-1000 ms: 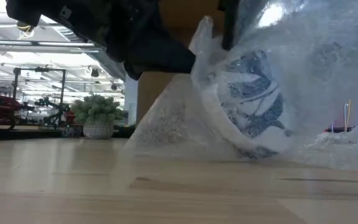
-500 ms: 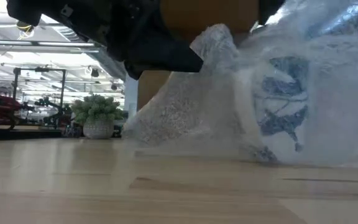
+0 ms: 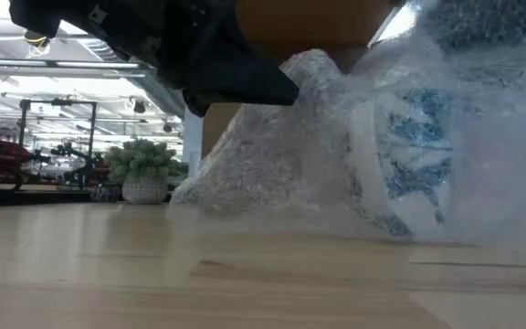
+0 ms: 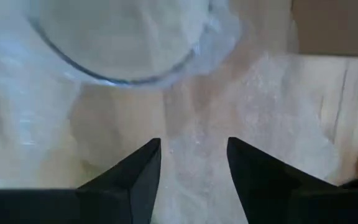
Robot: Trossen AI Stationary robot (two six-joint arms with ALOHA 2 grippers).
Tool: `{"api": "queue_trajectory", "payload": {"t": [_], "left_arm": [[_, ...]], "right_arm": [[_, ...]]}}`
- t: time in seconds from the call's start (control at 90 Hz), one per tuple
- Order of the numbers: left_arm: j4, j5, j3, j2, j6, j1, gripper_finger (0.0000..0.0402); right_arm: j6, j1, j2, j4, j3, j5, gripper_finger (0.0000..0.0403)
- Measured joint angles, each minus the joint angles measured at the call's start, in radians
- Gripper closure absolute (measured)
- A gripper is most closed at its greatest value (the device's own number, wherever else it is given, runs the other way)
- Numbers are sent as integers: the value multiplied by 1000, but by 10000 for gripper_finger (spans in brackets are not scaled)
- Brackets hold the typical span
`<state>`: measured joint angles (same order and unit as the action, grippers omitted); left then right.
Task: Wrap mug
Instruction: Wrap the white mug with bubble wrap
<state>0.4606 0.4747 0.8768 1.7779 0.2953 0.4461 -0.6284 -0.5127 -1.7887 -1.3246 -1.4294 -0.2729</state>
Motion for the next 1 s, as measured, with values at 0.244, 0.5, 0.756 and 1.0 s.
{"api": "queue_trajectory", "payload": {"t": [0.244, 0.5, 0.756, 1.0], "left_arm": [[0, 0, 0, 0, 11, 0, 402], [-3, -1, 0, -3, 33, 0, 402], [-24, -63, 1, -17, 47, 7, 402], [-200, -50, 1, -104, 145, 43, 402]], "right_arm": [[89, 15, 32, 384, 174, 5, 233], [161, 20, 24, 605, 188, -16, 233], [170, 43, -6, 699, 191, -9, 233], [203, 50, -36, 871, 190, -8, 233]]}}
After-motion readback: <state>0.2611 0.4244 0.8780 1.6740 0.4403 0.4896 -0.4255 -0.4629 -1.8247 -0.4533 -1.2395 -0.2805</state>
